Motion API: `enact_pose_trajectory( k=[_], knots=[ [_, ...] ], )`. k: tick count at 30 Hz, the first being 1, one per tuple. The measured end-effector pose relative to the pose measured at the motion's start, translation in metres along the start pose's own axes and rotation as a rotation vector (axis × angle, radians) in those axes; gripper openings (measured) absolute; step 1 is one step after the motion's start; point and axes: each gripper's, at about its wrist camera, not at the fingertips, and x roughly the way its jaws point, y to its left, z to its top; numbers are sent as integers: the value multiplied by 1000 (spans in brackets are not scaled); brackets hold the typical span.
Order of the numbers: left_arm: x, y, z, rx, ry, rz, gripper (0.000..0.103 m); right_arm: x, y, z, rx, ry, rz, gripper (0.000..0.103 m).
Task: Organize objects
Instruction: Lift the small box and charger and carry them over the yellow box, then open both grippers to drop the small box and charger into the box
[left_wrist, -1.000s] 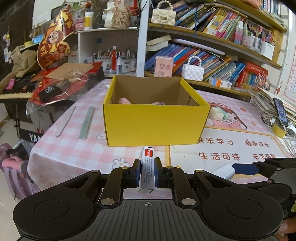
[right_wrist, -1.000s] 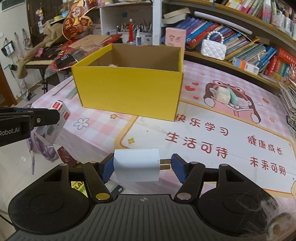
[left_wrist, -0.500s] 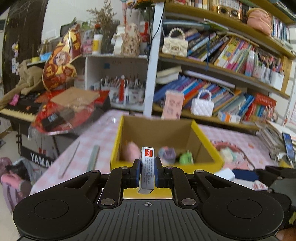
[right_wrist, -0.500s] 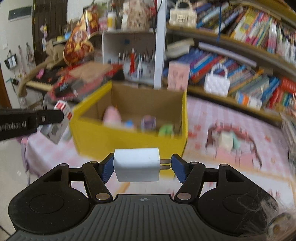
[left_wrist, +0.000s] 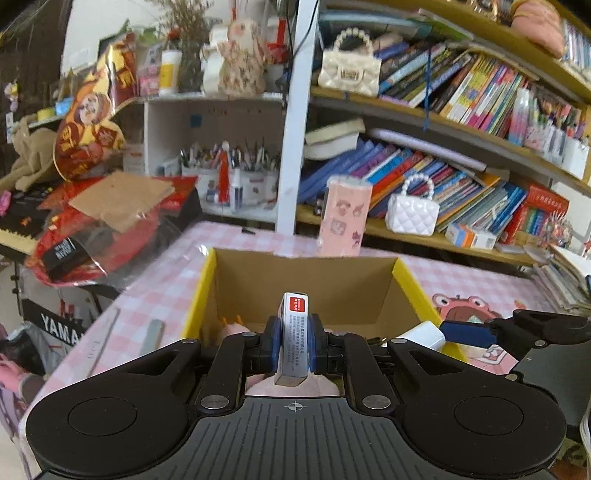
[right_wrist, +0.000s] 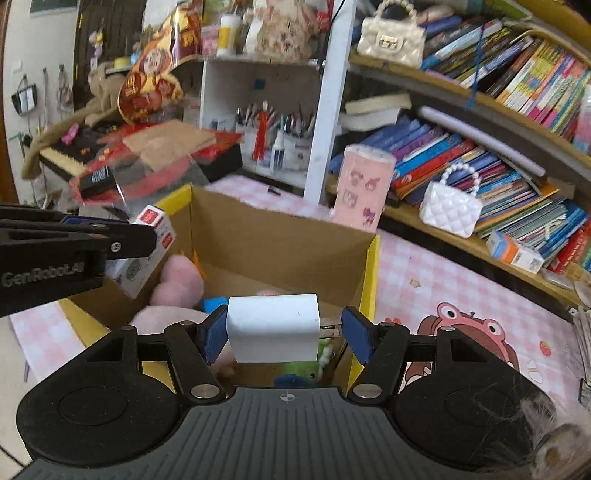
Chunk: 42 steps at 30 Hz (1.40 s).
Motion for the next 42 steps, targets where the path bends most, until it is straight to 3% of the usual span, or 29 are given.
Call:
enact_pose_trajectory(
  k=[7,13,15,17,20,29,35,42],
  knots=[
    [40,-2,-6,-6,88,5,13,37,-9,0,-23,88,41,63],
    [53,-2,-9,-8,125,6,16,44,-8,-1,-79,90,59,61],
    [54,-3,-8,-10,130,16,22,45,-8,-1,-88,88,63,63],
    [54,-3,-7,-12,129,19,47,44,-9,0,-92,84,58,65],
    [42,-3,-5,-11,83,26,58,39,-8,1,-105,56,40,66],
    [-3,-9,-3,21,-34,47,72,1,-14,1,-39,-47,-4,68],
    [-31,-5,-12,23,-58,65,75,-27,-11,-10,12,-77,-41,68],
    [-60,4,-34,19,-42,98,80,-53,-1,-33,43,-52,-54,69]
  ],
)
